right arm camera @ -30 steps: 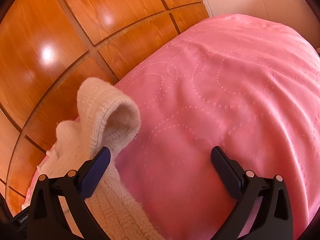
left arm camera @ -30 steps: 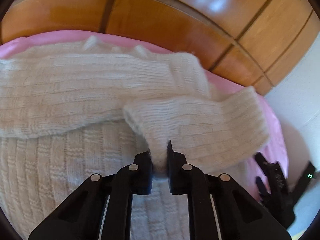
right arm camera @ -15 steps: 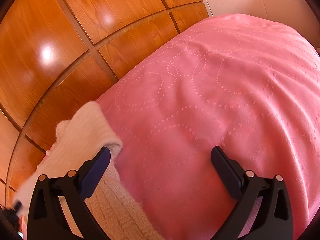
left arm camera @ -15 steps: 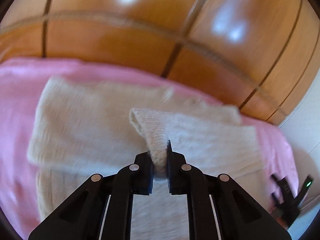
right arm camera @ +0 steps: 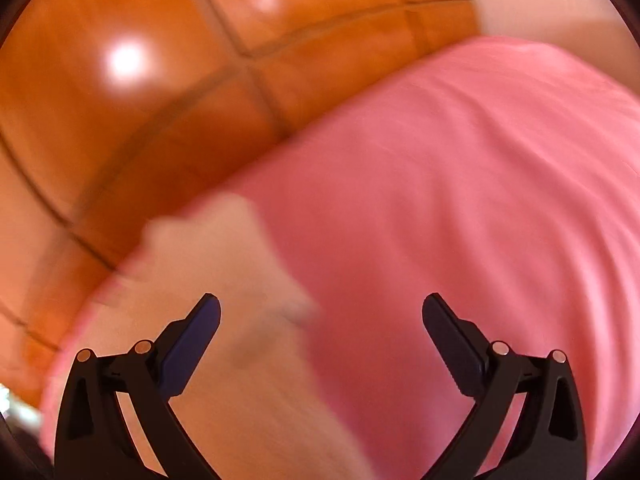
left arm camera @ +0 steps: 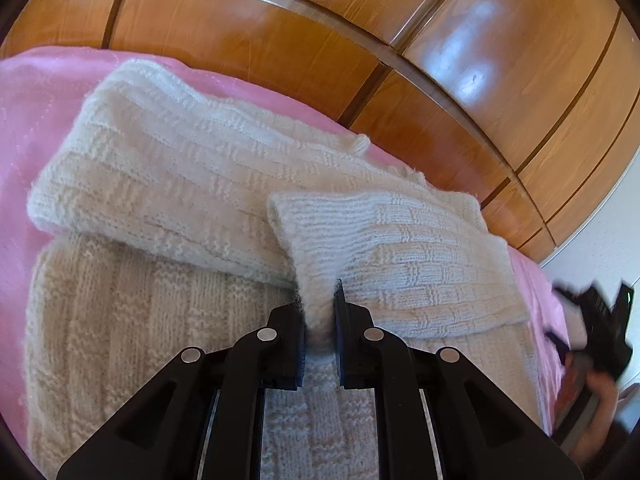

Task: Fold small clothes

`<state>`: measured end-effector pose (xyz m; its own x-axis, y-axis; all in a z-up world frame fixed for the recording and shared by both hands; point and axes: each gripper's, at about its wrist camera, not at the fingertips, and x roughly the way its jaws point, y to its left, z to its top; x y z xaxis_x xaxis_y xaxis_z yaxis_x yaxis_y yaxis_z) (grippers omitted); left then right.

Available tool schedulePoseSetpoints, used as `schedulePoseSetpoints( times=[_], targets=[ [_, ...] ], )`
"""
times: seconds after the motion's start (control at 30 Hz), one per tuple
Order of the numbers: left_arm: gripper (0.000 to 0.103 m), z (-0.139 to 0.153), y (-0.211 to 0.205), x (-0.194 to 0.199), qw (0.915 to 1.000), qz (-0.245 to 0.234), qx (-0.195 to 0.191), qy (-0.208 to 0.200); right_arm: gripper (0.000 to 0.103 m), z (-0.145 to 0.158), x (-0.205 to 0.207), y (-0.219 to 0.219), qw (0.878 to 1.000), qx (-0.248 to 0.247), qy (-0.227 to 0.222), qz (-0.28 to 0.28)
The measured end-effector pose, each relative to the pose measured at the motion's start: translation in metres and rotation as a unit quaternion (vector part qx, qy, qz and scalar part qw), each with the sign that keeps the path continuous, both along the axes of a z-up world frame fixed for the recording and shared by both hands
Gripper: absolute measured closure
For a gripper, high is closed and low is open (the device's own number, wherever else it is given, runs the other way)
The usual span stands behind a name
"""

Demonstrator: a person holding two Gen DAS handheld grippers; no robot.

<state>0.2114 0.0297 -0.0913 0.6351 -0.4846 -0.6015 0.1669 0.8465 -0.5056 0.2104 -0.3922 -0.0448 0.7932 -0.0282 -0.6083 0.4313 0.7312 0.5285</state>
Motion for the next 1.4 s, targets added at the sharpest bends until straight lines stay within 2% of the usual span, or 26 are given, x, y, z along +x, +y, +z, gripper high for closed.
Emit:
schedulePoseSetpoints(
  times=[0.03,0.1,0.17,0.2,0.33,0.37,0.4,0.43,0.5,0.53,0.57,0.63,0.7,0.73,0.8,0.83,0.93,1.0,1.07,1.17,1.2,1.23,1.27,1.3,1.33,1.4],
  targets=[
    [0.093,-0.001,0.001,0.0,1.0,0.0,-0.004,0.001,0.007,-0.001,0.015,-0.004,0.999,0.015,0.0,0.032],
    [0.093,-0.003,0.004,0.001,0.9999,-0.001,-0.012,0.003,0.018,-0.01,0.05,-0.011,0.995,0.031,0.048,0.081],
    [0.093,-0.005,0.006,0.0,0.9998,-0.001,-0.017,0.005,0.034,-0.021,0.068,-0.021,0.992,0.044,0.084,0.081],
    [0.091,-0.006,0.005,0.002,0.9998,0.0,-0.019,0.006,0.035,-0.03,0.073,-0.029,0.991,0.057,0.096,0.074],
    [0.091,-0.008,0.006,0.004,0.9996,-0.001,-0.026,0.008,0.045,-0.044,0.074,-0.036,0.991,0.075,0.074,0.08],
    [0.091,-0.008,0.006,0.004,0.9996,-0.002,-0.028,0.009,0.064,-0.044,0.074,-0.031,0.99,0.077,0.072,0.098],
    [0.091,-0.009,0.007,0.004,0.9995,-0.002,-0.03,0.009,0.072,-0.044,0.075,-0.024,0.986,0.084,0.075,0.122],
    [0.091,-0.009,0.007,0.004,0.9994,-0.002,-0.032,0.01,0.084,-0.038,0.072,-0.016,0.986,0.075,0.073,0.132],
    [0.091,-0.008,0.008,0.003,0.9993,-0.005,-0.035,0.008,0.091,-0.017,0.062,-0.004,0.988,0.032,0.059,0.138],
    [0.09,-0.008,0.007,0.003,0.9995,-0.005,-0.031,0.007,0.091,-0.004,0.055,0.003,0.99,-0.008,0.05,0.133],
    [0.09,-0.007,0.006,0.002,0.9996,-0.007,-0.028,0.006,0.092,0.014,0.042,0.016,0.988,-0.08,0.04,0.124],
    [0.083,-0.006,0.003,0.002,0.9996,-0.011,-0.025,0.004,0.092,0.026,0.03,0.039,0.972,-0.208,0.057,0.093],
    [0.08,-0.005,-0.001,0.002,0.9997,-0.018,-0.017,0.001,0.092,0.006,0.038,0.048,0.956,-0.262,0.105,0.083],
    [0.08,-0.005,-0.001,0.002,0.9997,-0.018,-0.016,0.001,0.092,-0.009,0.044,0.048,0.951,-0.267,0.126,0.089],
    [0.08,-0.006,0.0,0.002,0.9996,-0.018,-0.022,0.003,0.089,-0.038,0.054,0.041,0.951,-0.249,0.152,0.1],
    [0.08,-0.006,0.0,0.002,0.9996,-0.018,-0.023,0.003,0.085,-0.036,0.053,0.035,0.957,-0.234,0.147,0.091],
    [0.08,-0.007,0.0,0.003,0.9996,-0.018,-0.021,0.002,0.033,-0.015,0.037,0.022,0.969,-0.215,0.111,0.053],
    [0.08,-0.007,0.0,0.003,0.9996,-0.018,-0.021,0.002,0.033,0.002,0.015,0.017,0.975,-0.206,0.077,0.031],
    [0.08,-0.007,0.001,0.003,0.9997,-0.017,-0.02,0.002,0.033,0.008,0.004,0.021,0.972,-0.22,0.069,0.033],
    [0.08,-0.007,0.001,0.003,0.9996,-0.018,-0.021,0.003,0.034,-0.003,0.018,0.034,0.969,-0.228,0.086,0.05],
    [0.08,-0.007,0.001,0.003,0.9996,-0.018,-0.021,0.002,0.035,-0.014,0.023,0.031,0.968,-0.224,0.104,0.048],
    [0.08,-0.007,0.001,0.003,0.9996,-0.018,-0.021,0.003,0.035,-0.026,0.028,0.027,0.961,-0.234,0.141,0.029],
    [0.08,-0.007,0.001,0.003,0.9996,-0.018,-0.022,0.003,0.03,-0.045,0.036,0.018,0.957,-0.228,0.18,0.016],
    [0.08,-0.008,0.001,0.003,0.9996,-0.018,-0.023,0.003,0.025,-0.053,0.044,0.016,0.962,-0.204,0.179,0.01],
    [0.08,-0.008,0.0,0.004,0.9996,-0.018,-0.022,0.004,0.014,-0.055,0.042,0.007,0.968,-0.181,0.176,-0.006],
    [0.08,-0.008,0.001,0.004,0.9995,-0.018,-0.026,0.005,0.01,-0.055,0.038,0.003,0.971,-0.168,0.171,-0.009]
  ],
)
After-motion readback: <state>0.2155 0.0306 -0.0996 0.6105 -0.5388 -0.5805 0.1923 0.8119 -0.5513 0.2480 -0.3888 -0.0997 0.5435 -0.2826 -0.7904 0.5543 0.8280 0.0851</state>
